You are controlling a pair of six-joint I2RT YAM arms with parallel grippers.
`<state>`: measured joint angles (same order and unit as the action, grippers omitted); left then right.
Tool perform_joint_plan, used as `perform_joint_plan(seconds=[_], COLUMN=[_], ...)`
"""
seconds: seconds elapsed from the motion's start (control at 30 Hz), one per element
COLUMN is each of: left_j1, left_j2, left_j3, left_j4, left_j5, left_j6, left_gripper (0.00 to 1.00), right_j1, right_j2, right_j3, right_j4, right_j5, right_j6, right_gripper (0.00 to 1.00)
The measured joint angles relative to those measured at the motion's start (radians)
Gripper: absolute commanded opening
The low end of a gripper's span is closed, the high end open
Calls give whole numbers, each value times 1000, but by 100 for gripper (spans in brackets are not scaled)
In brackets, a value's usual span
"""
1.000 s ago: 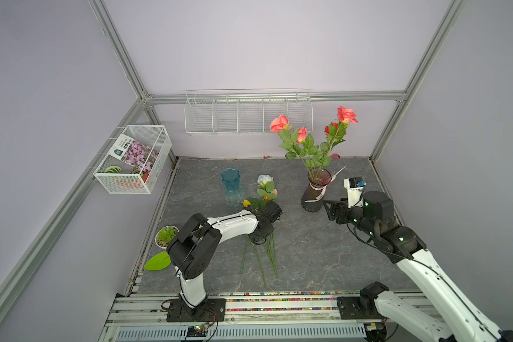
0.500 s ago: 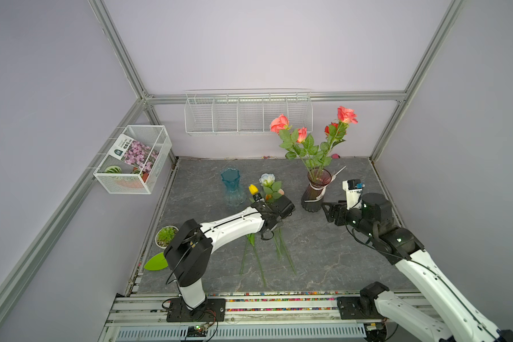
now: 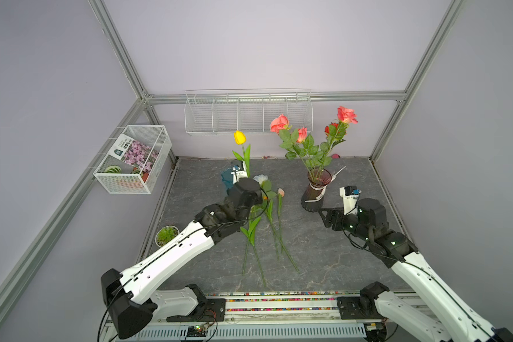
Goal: Arrange the flowers in different vases according to their variety
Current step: Pick up the flower at the center of the board, then insert the flower into the vase.
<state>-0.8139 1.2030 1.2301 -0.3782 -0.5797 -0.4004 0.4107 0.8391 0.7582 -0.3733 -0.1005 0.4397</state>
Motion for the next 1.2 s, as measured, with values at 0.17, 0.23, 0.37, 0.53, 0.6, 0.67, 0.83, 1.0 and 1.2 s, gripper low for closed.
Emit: perform_joint_plan(seconds=[0.17, 0.23, 0.37, 0.53, 0.6, 0.67, 0.83, 1.0, 1.2], left_j1=[136, 196, 324, 434, 480, 514, 527, 527, 527], left_j2=[-51, -42, 6, 104, 145, 176, 232, 284, 321], left_j3=[-24, -24, -62, -145, -184, -229, -301, -352, -342], left_j4=[237, 312, 506, 694, 763, 829, 1037, 1150, 1135], left_j5=[107, 157, 256, 367, 404, 422, 447, 469, 489], left_j6=[225, 290, 401, 457, 452, 439, 402, 356, 336], left_gripper=[0, 0, 0, 0, 0, 0, 0, 0, 0], right_j1=[0, 0, 0, 0, 0, 0, 0, 0, 0], right_j2=[-2, -8, -23, -43, -48, -47, -26, 11, 26], right_j3=[-29, -46, -72, -90, -100, -114, -144, -150, -152], right_j4=[18, 21, 22, 23, 25, 32, 55, 81, 100], right_j5=[-39, -53, -74, -88, -95, -108, -137, -162, -169], right_j6=[28, 37, 53, 62, 65, 69, 81, 88, 89], right_gripper=[77, 77, 77, 77, 77, 77, 76, 76, 76])
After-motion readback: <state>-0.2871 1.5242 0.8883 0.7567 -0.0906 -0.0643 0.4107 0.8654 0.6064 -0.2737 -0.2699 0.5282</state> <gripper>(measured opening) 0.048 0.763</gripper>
